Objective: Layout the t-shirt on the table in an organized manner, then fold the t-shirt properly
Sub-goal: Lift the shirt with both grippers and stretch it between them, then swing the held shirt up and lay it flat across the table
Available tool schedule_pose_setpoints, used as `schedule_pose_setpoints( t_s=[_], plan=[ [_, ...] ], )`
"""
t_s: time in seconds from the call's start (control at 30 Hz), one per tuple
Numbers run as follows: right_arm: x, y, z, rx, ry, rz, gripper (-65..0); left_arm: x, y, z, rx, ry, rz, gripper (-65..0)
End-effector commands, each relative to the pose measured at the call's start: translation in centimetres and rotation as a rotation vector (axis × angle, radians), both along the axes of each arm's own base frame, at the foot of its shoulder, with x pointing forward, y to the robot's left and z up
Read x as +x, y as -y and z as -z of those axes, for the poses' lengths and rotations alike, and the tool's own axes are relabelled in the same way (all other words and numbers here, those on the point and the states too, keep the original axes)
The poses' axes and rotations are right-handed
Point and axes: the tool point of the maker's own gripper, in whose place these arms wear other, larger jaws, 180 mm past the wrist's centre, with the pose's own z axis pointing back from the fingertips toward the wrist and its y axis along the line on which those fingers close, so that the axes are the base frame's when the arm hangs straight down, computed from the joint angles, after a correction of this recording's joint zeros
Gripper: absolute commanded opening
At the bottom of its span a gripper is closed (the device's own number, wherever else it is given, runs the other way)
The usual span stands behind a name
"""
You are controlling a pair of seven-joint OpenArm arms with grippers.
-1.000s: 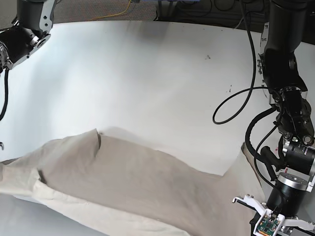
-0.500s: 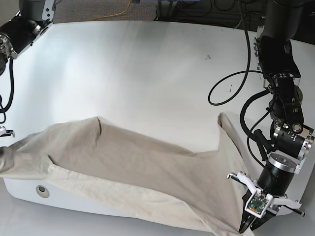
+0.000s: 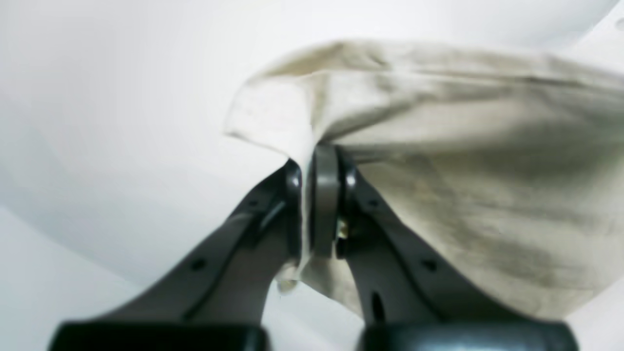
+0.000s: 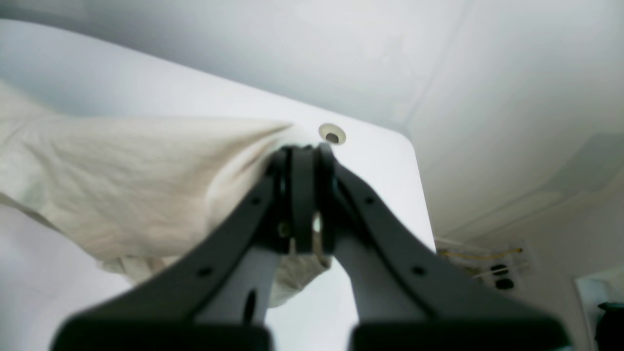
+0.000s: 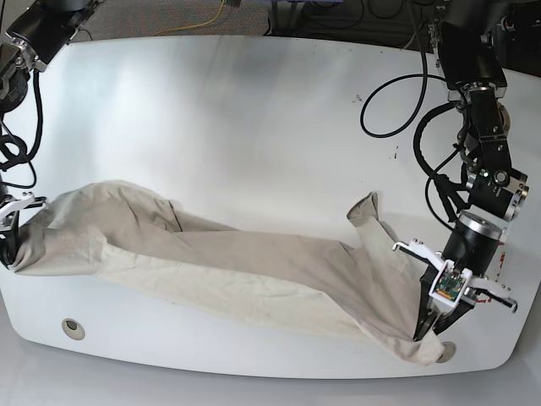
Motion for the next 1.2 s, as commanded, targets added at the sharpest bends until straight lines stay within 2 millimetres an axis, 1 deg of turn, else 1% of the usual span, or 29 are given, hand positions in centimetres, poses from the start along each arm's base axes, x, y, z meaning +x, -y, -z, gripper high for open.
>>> schedule_pose_setpoints(
  t_s=[0.0, 0.13, 0.17, 0.27, 0.4, 0.47, 0.5, 0.57, 0.6, 0.67, 0.73, 0.83, 0.9, 0.97, 1.03, 1.13, 1.17],
  plan=[
    [-0.3, -0.6, -1.3, -0.023, 0.054, -0.036, -65.0, -0.8, -1.2, -1.1, -0.025, 0.065, -0.016, -65.0],
    [-1.0, -0.7, 0.3, -0.019, 0.012, -0.046, -65.0, -2.0, -2.3, 0.7, -0.037, 0.042, -0.031, -65.0],
    [-1.3, -0.6, 0.8, -0.019, -0.003, -0.041, -65.0, -2.4, -3.0, 1.4, -0.042, 0.031, -0.045, -65.0],
    [-2.3, 0.1, 2.0, -0.011, -0.038, -0.019, -65.0, -3.2, -4.0, 2.7, -0.047, 0.004, -0.066, -65.0],
    [-3.1, -0.1, 3.7, 0.020, -0.070, -0.009, -65.0, -4.3, -4.2, 5.3, -0.045, -0.064, -0.070, -65.0],
    [-3.5, -0.1, 4.5, 0.024, -0.098, -0.007, -65.0, -5.3, -4.1, 7.4, -0.046, -0.124, -0.070, -65.0],
    [-3.7, -0.2, 4.9, 0.027, -0.110, -0.006, -65.0, -5.5, -4.1, 7.9, -0.045, -0.139, -0.070, -65.0],
    [-4.3, -0.1, 5.9, 0.027, -0.145, -0.005, -65.0, -6.6, -3.9, 10.0, -0.060, -0.197, -0.072, -65.0],
    [-4.4, -0.1, 6.0, 0.027, -0.150, -0.005, -65.0, -6.8, -3.8, 10.3, -0.064, -0.206, -0.073, -65.0],
    [-4.8, -0.2, 6.6, 0.029, -0.171, -0.004, -65.0, -7.6, -3.5, 11.7, -0.089, -0.243, -0.076, -65.0],
    [-5.0, -0.2, 7.0, 0.033, -0.182, -0.003, -65.0, -8.1, -3.4, 12.5, -0.105, -0.264, -0.082, -65.0],
    [-5.0, -0.2, 7.3, 0.038, -0.184, 0.002, -65.0, -8.3, -3.7, 12.6, -0.109, -0.267, -0.096, -65.0],
    [-4.8, -0.4, 7.0, 0.037, -0.176, -0.003, -65.0, -8.2, -3.8, 12.7, -0.108, -0.269, -0.098, -65.0],
    [-4.4, -0.5, 6.8, 0.037, -0.167, -0.009, -65.0, -8.1, -3.3, 12.8, -0.107, -0.274, -0.085, -65.0],
    [-3.8, -0.8, 6.5, 0.040, -0.157, -0.021, -65.0, -7.4, -2.7, 12.5, -0.109, -0.264, -0.065, -65.0],
    [-2.3, -1.1, 6.2, 0.029, -0.149, -0.038, -65.0, -5.8, -2.2, 11.1, -0.113, -0.220, -0.049, -65.0],
    [-1.4, -1.3, 6.0, 0.026, -0.142, -0.047, -65.0, -4.8, -2.2, 10.3, -0.117, -0.196, -0.047, -65.0]
  ],
)
